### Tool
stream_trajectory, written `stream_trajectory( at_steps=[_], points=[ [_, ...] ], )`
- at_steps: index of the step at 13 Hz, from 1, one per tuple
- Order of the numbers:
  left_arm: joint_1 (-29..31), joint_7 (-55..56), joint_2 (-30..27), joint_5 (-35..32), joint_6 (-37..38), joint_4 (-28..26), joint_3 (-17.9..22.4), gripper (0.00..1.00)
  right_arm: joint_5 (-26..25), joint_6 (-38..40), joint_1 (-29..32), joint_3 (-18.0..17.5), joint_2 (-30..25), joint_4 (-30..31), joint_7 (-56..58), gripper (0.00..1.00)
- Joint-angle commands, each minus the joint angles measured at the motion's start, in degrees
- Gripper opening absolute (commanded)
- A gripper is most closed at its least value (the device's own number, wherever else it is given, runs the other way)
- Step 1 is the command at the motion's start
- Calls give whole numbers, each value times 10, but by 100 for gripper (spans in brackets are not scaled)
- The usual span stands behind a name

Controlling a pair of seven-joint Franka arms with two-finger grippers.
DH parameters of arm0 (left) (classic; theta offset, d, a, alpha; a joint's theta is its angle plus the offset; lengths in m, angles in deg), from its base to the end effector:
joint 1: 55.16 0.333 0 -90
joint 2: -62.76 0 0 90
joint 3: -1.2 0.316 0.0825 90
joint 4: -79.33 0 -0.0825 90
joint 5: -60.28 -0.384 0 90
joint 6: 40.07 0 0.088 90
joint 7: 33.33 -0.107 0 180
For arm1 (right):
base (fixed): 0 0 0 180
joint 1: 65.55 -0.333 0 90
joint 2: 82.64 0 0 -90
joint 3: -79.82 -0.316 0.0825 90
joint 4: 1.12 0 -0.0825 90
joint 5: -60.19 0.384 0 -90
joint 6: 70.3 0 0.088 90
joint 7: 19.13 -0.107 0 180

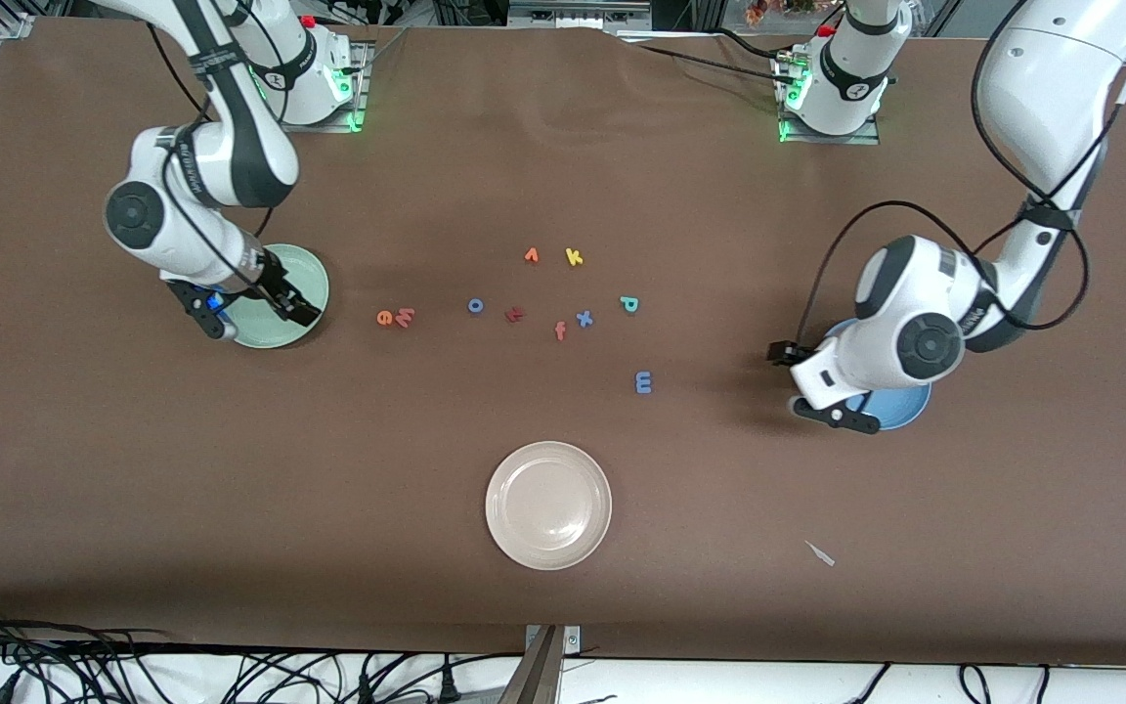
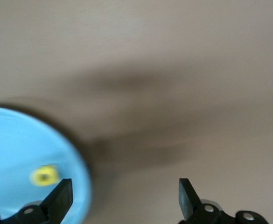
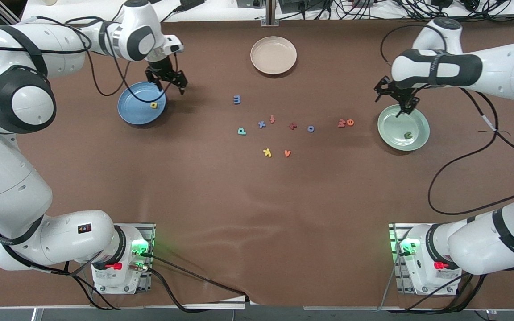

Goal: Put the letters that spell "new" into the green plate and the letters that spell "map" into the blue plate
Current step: 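Put the green u on the green plate while the left gripper drops yellow, then grasp the orange e with the right gripper while the left gripper takes p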

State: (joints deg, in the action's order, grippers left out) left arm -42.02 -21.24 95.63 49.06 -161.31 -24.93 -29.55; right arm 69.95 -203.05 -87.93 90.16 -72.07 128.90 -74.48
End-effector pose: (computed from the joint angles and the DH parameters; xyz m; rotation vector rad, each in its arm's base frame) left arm 0.6050 -0.1610 0.2445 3.0348 -0.2596 -0.3266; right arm 0.5076 0.1109 0.2678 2.8316 -1.3316 -0.2447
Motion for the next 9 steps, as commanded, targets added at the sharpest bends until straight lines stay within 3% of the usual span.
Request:
stream_trajectory(
  at_steps=[1,4,7,9],
  points=[
    [0,118,-18,6,-63,-57,-50,100,8,-4,-27,-14,78,-67,-120,99],
    [-14,262,-32,-3,-145,-125,-98,100,8,-78,-80,-15,119,-64,-221,99],
    [-86,457,-17,-107,-150,-127,-99,100,8,-100,-95,-14,130,-54,-253,98],
    [-121,533,-1,-135,-153,-124,-99,100,8,-132,-95,-14,130,-29,-253,97]
  ],
)
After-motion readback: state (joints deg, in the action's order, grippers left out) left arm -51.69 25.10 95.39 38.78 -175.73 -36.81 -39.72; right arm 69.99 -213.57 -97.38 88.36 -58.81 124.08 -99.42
